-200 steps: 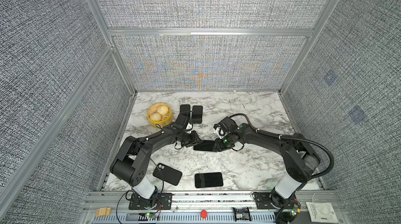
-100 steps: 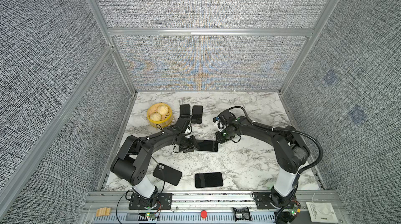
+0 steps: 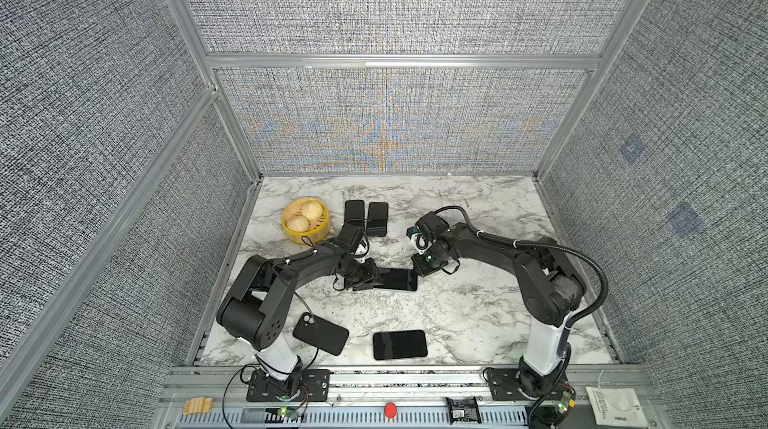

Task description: Put the phone into the phone case

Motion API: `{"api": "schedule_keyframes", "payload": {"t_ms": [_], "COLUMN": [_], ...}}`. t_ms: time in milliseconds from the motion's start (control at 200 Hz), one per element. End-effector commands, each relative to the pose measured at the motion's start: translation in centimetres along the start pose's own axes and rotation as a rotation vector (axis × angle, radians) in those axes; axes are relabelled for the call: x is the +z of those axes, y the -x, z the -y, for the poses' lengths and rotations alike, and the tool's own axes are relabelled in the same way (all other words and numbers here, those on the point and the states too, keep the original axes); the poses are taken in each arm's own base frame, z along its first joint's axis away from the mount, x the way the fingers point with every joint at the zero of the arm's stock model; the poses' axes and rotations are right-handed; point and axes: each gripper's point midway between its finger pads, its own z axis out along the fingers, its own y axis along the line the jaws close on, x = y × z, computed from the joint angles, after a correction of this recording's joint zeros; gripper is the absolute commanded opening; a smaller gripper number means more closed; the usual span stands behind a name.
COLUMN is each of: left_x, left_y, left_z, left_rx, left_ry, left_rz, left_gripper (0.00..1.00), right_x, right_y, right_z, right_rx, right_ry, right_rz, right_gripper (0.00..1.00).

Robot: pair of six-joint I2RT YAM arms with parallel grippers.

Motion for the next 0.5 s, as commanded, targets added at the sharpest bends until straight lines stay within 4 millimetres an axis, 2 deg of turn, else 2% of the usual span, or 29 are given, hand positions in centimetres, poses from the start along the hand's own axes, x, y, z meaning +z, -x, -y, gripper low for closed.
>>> {"api": "schedule_keyframes", "payload": {"t_ms": [0,330,490], "left_x": [0.2,0.5,0.6], "left_y": [0.4,0.3,0.5], "left_z": [-0.1,-0.3,-0.2], "left_rx": [0.014,0.008,0.009], "left_ry": [0.003,0.002,0.001], "left_rz": [0.012,0.01,0.009], "left_gripper": [0.42,0.42,0.42], "right_x": [0.1,0.6,1.6], "right_y": [-0.2,-0.4,-1.2], "right_z": [-0.3,-0.5,-0.5], "right_rx": [0.004,0.005,0.02], "right_ry": [0.017,0.033,0.045], "right_rz": [-0.004,-0.016,-0.051], "right_gripper": [0.19,0.12,0.11]}}
